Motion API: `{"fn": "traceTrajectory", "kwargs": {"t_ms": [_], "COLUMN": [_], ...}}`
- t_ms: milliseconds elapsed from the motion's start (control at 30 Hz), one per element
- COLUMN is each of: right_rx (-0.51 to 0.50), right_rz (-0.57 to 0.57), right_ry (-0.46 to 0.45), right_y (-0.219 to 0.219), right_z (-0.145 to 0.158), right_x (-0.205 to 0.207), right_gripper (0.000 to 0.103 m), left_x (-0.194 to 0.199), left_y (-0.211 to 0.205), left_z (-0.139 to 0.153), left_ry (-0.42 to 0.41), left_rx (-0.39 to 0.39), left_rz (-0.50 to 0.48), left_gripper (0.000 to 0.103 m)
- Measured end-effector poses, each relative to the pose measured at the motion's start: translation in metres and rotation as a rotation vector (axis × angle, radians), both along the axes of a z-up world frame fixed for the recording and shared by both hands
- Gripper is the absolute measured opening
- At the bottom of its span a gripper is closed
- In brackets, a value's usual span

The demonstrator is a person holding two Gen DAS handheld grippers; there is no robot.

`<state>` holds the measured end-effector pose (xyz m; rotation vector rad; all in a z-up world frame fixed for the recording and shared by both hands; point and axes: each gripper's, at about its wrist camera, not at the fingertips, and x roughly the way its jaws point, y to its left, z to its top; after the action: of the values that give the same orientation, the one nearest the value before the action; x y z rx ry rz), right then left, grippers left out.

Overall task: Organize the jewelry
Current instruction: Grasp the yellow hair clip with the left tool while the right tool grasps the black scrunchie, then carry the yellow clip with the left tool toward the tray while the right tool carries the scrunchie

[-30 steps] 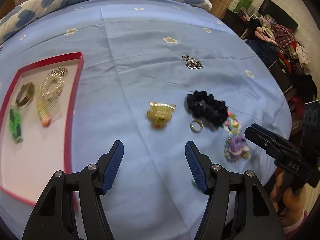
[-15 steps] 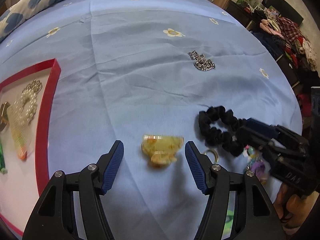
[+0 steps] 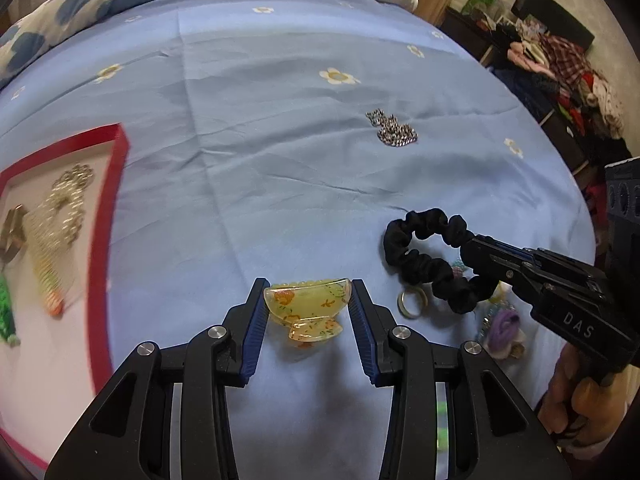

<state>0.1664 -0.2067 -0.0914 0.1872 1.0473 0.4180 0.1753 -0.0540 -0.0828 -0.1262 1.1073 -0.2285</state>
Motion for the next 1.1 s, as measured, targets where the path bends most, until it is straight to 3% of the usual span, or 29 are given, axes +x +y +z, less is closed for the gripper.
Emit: {"fn": "traceTrajectory", "kwargs": {"t_ms": [500, 1100], "right_rx": [0.085, 0.134], "right_rz": [0.059, 0.221], "right_ry": [-0.059, -0.12], "right_y": [0.042, 0.14], "right_z": [0.04, 0.067], "right_x": [-0.023, -0.043], "right_gripper": [0.013, 0.013], "left_x": [-0.051, -0.092], "left_y": [0.064, 0.157], "left_z": [0.041, 0.043], "left_ry": [-0.079, -0.109], "left_rx": [-0.07, -0.072], "left_rz": [0.125, 0.316], "left_gripper": [0.038, 0.038]}}
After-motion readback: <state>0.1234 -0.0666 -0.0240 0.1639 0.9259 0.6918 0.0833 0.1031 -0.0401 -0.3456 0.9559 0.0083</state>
